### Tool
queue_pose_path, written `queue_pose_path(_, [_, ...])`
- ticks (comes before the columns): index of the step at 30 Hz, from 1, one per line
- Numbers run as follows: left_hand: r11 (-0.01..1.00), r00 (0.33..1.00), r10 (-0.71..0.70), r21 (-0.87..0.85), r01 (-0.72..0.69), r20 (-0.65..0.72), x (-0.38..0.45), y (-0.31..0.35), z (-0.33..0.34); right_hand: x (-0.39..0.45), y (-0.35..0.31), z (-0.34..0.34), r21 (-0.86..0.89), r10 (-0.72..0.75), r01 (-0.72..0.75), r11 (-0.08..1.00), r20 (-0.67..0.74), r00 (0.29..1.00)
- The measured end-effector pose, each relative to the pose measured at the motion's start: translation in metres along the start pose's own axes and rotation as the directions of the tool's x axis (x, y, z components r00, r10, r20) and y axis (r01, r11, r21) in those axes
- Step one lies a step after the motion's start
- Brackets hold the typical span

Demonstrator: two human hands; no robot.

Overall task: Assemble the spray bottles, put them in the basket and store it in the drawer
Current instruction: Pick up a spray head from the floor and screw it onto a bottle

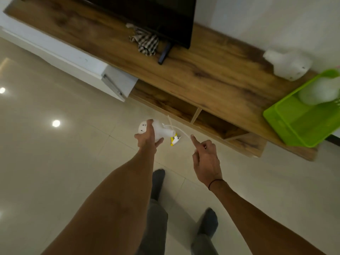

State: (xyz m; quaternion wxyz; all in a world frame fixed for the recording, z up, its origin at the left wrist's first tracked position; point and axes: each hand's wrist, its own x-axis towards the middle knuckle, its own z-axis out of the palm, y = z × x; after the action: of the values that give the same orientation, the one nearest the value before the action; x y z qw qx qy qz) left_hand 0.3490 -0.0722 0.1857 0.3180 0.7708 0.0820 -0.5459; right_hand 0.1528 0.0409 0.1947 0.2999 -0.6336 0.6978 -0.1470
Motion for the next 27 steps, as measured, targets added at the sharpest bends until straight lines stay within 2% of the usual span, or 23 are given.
queue_pose_path(7, [1.0, 0.999, 0.015, -0.004, -0.015, 0.048, -0.073, 0.029, 0.027, 0.011, -0.029, -0.084, -0.059, 0.012, -0.02, 0.998, -0.132, 0.991])
queue_pose_path(14, [0.998, 0.998, 0.043, -0.039, -0.041, 0.041, -0.097, 0.06, 0.06, 0.021, -0.014, -0.147, -0.04, 0.021, -0.031, 0.999, -0.239, 0.971])
queue_pose_path(18, [0.994, 0.999, 0.044, -0.105, -0.041, 0.027, -0.105, 0.071, 0.081, 0.022, 0.0, -0.163, -0.047, 0.017, -0.03, 0.998, -0.258, 0.966])
queue_pose_path(21, [0.988, 0.997, 0.03, -0.153, -0.018, 0.075, -0.111, 0.073, 0.093, 0.025, 0.006, -0.167, -0.042, 0.042, -0.056, 0.998, -0.285, 0.958])
queue_pose_path(24, [0.99, 0.99, 0.029, -0.14, -0.009, 0.14, -0.113, 0.074, 0.104, 0.03, 0.011, -0.17, -0.043, 0.047, -0.062, 0.997, -0.282, 0.958])
queue_pose_path(27, [0.993, 0.99, 0.042, -0.112, -0.027, 0.137, -0.113, 0.077, 0.113, 0.037, 0.016, -0.175, -0.049, 0.041, -0.056, 0.997, -0.273, 0.961])
